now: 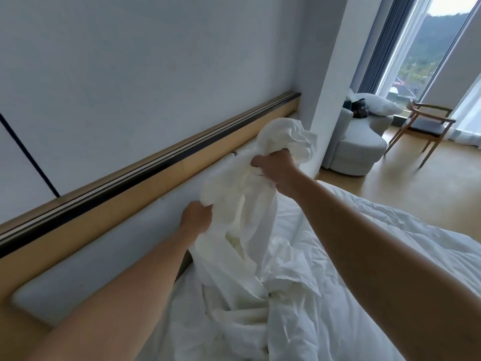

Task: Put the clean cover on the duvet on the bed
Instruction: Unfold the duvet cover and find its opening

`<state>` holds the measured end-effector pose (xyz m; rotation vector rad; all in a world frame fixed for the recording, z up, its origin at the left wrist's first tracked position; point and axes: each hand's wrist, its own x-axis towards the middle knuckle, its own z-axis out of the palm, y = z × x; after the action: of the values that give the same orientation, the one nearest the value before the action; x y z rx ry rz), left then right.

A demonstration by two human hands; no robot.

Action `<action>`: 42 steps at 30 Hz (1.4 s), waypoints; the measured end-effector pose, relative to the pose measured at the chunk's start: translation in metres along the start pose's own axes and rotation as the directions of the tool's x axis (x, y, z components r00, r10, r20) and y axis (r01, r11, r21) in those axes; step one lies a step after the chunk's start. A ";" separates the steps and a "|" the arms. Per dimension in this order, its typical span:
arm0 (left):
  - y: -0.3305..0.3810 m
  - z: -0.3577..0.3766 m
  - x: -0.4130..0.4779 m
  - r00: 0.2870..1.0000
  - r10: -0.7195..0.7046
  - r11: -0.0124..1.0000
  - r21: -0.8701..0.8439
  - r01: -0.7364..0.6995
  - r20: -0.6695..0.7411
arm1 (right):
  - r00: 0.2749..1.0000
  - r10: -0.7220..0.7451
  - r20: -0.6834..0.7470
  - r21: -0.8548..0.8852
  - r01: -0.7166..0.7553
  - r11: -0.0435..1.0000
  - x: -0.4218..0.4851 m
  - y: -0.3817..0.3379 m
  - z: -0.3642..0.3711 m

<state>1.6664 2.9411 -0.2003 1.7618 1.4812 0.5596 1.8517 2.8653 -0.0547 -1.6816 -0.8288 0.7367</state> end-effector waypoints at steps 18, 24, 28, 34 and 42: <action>0.232 -0.178 0.014 0.466 0.846 0.513 0.640 -0.573 -0.260 | 0.913 -0.408 -0.024 -0.217 0.394 0.893 0.018 -0.065 0.078; 0.138 -0.134 0.032 0.734 0.580 0.805 0.392 -0.446 -0.355 | 0.957 -0.257 -0.135 -0.061 0.251 0.966 0.029 -0.039 0.068; 0.071 -0.079 0.027 0.927 0.281 0.960 0.087 -0.268 -0.249 | 0.924 -0.346 -0.165 -0.139 0.326 0.935 0.027 -0.022 0.059; 0.043 -0.026 0.005 0.918 -0.245 0.807 -0.459 0.371 0.312 | 0.945 -0.309 -0.108 -0.158 0.290 0.944 0.028 -0.016 0.041; 0.149 -0.154 0.055 0.883 -0.002 0.813 -0.514 -0.272 -0.470 | 0.950 -0.197 -0.243 0.142 0.235 0.962 0.031 -0.061 0.006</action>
<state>1.6595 3.0283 0.0031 1.3049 1.2803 1.4157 1.8547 2.9054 0.0007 -1.4624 -0.7531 0.4405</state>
